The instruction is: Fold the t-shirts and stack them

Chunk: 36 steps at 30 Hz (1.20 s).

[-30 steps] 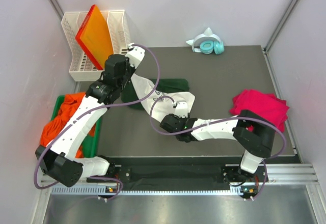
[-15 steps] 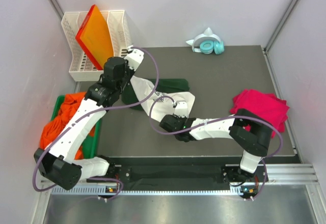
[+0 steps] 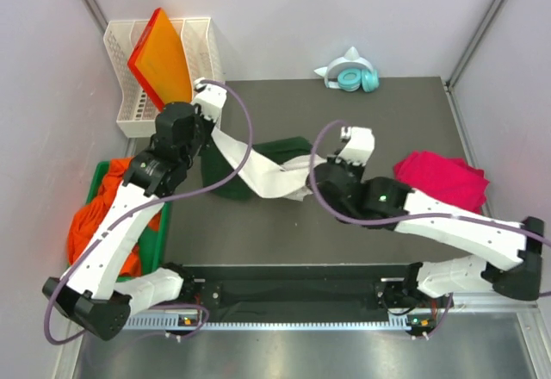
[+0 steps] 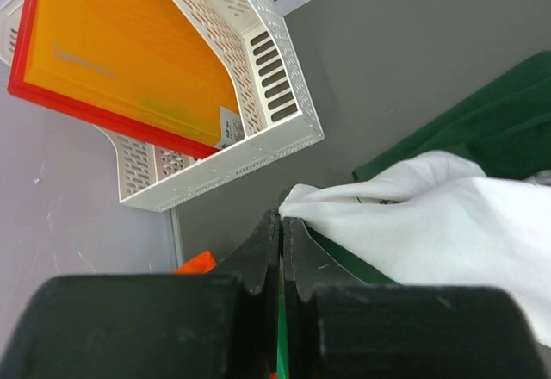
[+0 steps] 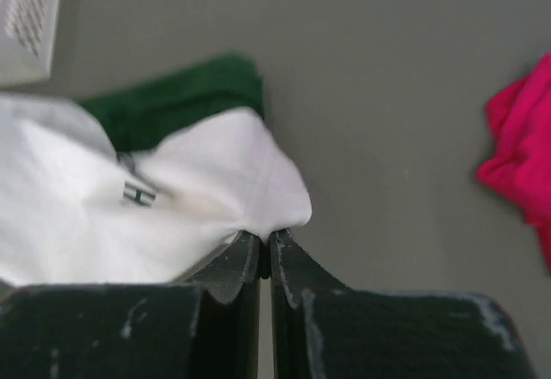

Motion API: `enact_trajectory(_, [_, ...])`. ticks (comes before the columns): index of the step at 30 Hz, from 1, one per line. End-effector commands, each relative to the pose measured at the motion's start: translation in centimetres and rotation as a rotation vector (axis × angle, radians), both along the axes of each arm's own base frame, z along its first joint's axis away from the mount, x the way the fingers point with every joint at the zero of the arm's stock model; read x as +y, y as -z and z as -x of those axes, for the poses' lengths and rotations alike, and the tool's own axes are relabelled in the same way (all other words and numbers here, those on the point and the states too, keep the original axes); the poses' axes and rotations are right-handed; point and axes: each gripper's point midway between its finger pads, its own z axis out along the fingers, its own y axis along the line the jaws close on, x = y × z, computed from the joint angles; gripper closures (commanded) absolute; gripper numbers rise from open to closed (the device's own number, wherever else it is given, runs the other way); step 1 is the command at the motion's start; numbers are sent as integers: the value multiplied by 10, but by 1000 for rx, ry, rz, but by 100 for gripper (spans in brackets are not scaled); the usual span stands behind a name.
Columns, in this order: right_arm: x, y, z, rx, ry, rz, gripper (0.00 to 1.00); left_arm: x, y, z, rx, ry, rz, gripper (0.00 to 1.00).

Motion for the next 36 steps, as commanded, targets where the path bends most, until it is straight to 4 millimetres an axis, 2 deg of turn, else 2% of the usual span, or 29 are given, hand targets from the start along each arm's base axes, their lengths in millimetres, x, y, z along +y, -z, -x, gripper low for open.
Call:
enact_trajectory(1, [-61, -76, -1, -138, 102, 178, 100, 12, -52, 15, -113, -34, 116, 100])
enact_trajectory(2, [-69, -87, -2, -152, 106, 215, 100, 14, -58, 18, -128, -38, 117, 100])
enact_trajectory(3, [-78, -112, -2, -191, 134, 201, 100, 18, -63, 20, -135, -42, 99, 100])
enact_trajectory(5, [-92, -139, 0, -226, 145, 240, 100, 23, -87, 28, -187, -46, 107, 100])
enact_trajectory(6, [-103, -165, 2, -264, 176, 208, 100, 26, -95, 30, -203, -46, 96, 100])
enact_trajectory(7, [-108, -179, 3, -284, 187, 196, 100, 29, -113, 37, -236, -45, 106, 100])
enact_trajectory(9, [-128, -209, 9, -321, 210, 203, 100, 35, -132, 48, -276, -46, 113, 100])
enact_trajectory(11, [-137, -231, 12, -358, 234, 165, 100, 41, -155, 63, -319, -43, 133, 100])
enact_trajectory(12, [-153, -241, 18, -365, 248, 215, 100, 43, -164, 69, -340, -40, 143, 100])
enact_trajectory(14, [-165, -261, 22, -398, 282, 170, 100, 51, -185, 88, -400, -39, 170, 100])
enact_trajectory(15, [-179, -268, 27, -393, 281, 239, 100, 54, -191, 93, -417, -44, 178, 100])
enact_trajectory(16, [-185, -283, 29, -427, 314, 137, 100, 61, -204, 104, -455, -56, 193, 100])
enact_trajectory(17, [-197, -290, 34, -418, 308, 223, 100, 65, -208, 110, -466, -62, 196, 100])
enact_trajectory(18, [-208, -301, 39, -444, 353, 109, 100, 68, -213, 114, -478, -69, 193, 100])
enact_trajectory(20, [-219, -310, 44, -437, 349, 163, 100, 76, -227, 128, -522, -78, 199, 100])
enact_trajectory(21, [-223, -315, 45, -448, 357, 136, 100, 80, -234, 133, -541, -81, 202, 100])
enact_trajectory(23, [-225, -324, 45, -463, 348, 138, 100, 82, -238, 139, -556, -78, 205, 100])
enact_trajectory(26, [-215, -327, 40, -486, 320, 164, 100, 82, -237, 135, -549, -86, 207, 100])
enact_trajectory(33, [-191, -324, 21, -535, 309, 218, 100, 67, -212, 94, -484, -97, 173, 100])
enact_trajectory(34, [-195, -323, 17, -534, 333, 247, 100, 65, -212, 84, -490, -106, 169, 100])
enact_trajectory(35, [-182, -319, 5, -540, 289, 274, 100, 62, -205, 75, -476, -108, 148, 100])
enact_trajectory(36, [-181, -315, -3, -530, 275, 288, 100, 59, -199, 62, -460, -117, 134, 100])
